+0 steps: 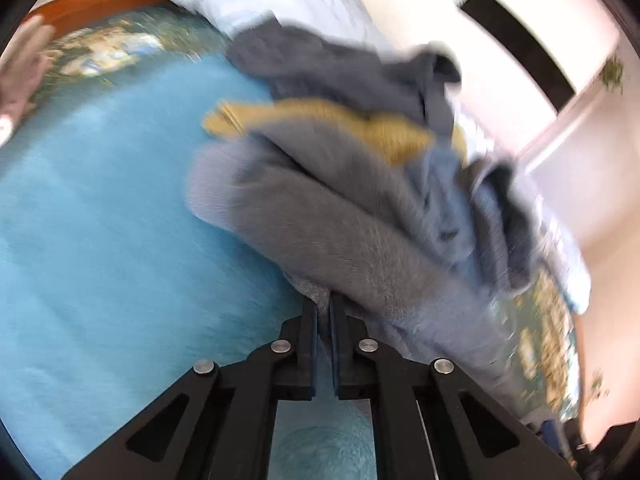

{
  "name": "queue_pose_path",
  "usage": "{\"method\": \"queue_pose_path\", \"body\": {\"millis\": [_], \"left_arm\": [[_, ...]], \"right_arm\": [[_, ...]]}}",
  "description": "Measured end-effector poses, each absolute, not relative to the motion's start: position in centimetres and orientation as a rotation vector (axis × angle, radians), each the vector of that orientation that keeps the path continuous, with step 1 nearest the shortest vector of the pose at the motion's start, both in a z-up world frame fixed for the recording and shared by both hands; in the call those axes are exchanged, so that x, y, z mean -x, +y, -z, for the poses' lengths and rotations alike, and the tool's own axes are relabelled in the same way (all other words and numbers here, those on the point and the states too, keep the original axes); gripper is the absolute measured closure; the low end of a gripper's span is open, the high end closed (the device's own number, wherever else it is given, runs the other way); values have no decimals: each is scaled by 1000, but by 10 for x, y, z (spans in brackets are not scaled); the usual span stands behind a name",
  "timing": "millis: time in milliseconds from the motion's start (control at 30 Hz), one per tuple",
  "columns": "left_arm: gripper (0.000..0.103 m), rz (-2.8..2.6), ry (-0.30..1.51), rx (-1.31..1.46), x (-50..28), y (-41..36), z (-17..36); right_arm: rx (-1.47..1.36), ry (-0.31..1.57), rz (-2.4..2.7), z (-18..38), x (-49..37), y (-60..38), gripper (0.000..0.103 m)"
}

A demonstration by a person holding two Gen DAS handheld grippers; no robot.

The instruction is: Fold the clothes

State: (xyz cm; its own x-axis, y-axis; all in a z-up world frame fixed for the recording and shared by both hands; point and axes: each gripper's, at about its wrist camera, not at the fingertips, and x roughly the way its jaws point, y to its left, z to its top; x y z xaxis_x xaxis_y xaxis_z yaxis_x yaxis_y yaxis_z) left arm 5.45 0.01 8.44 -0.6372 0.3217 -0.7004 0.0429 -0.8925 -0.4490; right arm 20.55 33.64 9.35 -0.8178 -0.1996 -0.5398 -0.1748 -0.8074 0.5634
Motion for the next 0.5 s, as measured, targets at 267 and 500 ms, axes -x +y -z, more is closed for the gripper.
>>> {"method": "queue_pose_path", "body": {"millis": [267,500], "left_arm": [[98,-2865,-529,770,-165,-71,-164],[98,-2696,-894,1146,-178,-125,-65]], "right_arm": [[-927,-847,2807,-99,-202,319,30],[-1003,-838,2824,-91,-198,319,30]]}}
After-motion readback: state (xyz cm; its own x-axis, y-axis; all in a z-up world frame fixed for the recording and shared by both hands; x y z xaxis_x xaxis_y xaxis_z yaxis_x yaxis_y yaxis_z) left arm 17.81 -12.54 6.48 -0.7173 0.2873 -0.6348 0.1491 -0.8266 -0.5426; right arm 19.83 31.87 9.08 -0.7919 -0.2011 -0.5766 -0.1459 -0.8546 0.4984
